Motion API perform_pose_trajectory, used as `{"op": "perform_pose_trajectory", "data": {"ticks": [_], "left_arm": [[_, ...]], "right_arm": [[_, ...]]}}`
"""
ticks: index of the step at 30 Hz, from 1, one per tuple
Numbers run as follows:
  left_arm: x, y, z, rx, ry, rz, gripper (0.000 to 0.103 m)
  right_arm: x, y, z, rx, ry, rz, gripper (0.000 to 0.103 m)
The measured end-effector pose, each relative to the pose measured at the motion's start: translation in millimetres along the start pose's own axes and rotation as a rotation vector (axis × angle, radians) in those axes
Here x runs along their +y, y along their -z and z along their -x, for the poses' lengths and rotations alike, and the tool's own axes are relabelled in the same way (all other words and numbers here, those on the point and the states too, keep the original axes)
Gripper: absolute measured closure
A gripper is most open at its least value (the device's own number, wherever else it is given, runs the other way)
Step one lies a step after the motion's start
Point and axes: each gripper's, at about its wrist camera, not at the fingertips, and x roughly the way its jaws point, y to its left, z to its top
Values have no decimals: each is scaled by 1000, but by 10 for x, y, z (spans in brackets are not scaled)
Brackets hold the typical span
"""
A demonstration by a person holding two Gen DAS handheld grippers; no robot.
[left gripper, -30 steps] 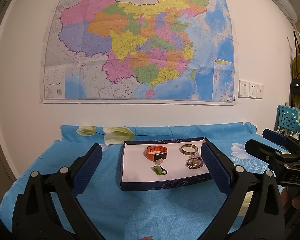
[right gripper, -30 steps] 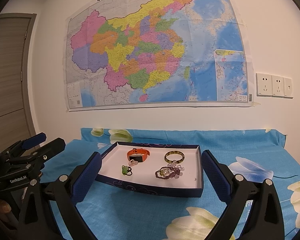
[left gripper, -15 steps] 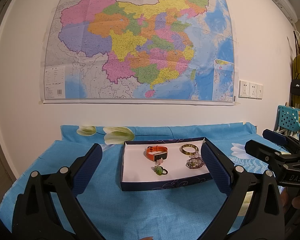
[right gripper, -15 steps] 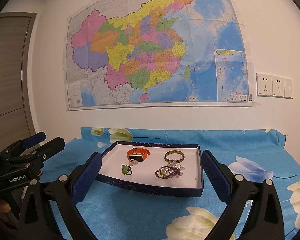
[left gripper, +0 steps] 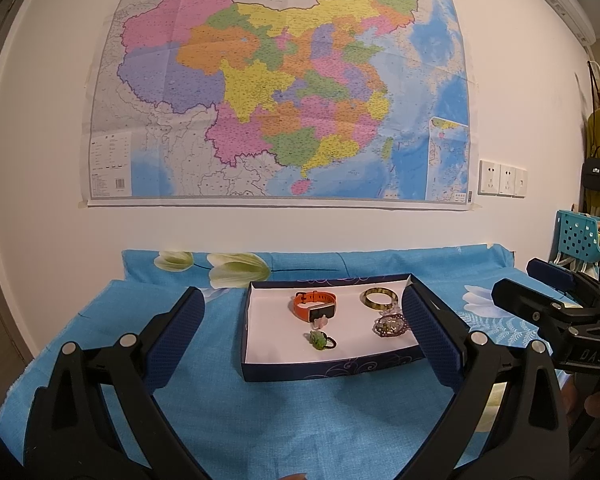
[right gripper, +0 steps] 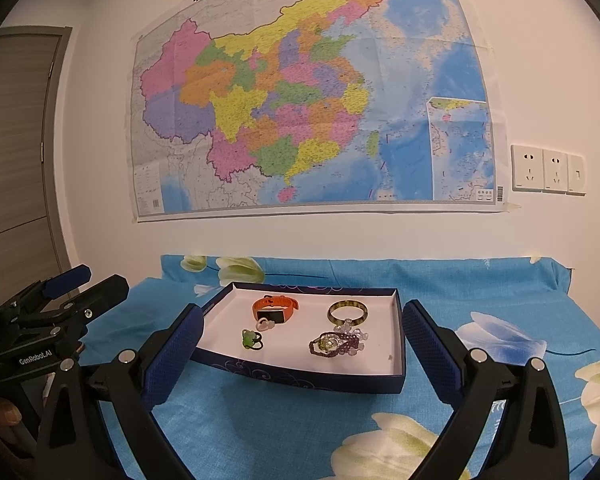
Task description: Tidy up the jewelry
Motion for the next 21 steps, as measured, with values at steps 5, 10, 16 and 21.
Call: {"op": "perform_pose_trajectory", "data": {"ticks": [5, 10, 16, 21], "left_arm": [[4, -7, 7, 0, 2, 0, 6], [2, -1, 5, 0, 1, 1, 6], [3, -2, 9, 0, 3, 2, 6], [6, -2, 8, 1, 3, 1, 6]], "right_arm": [[-3, 3, 1, 0, 0, -2, 7], [0, 7, 2, 1, 4, -1, 7], [-12, 20, -4, 5, 3, -1, 7], [-12, 17, 0, 3, 3, -3, 7]]}}
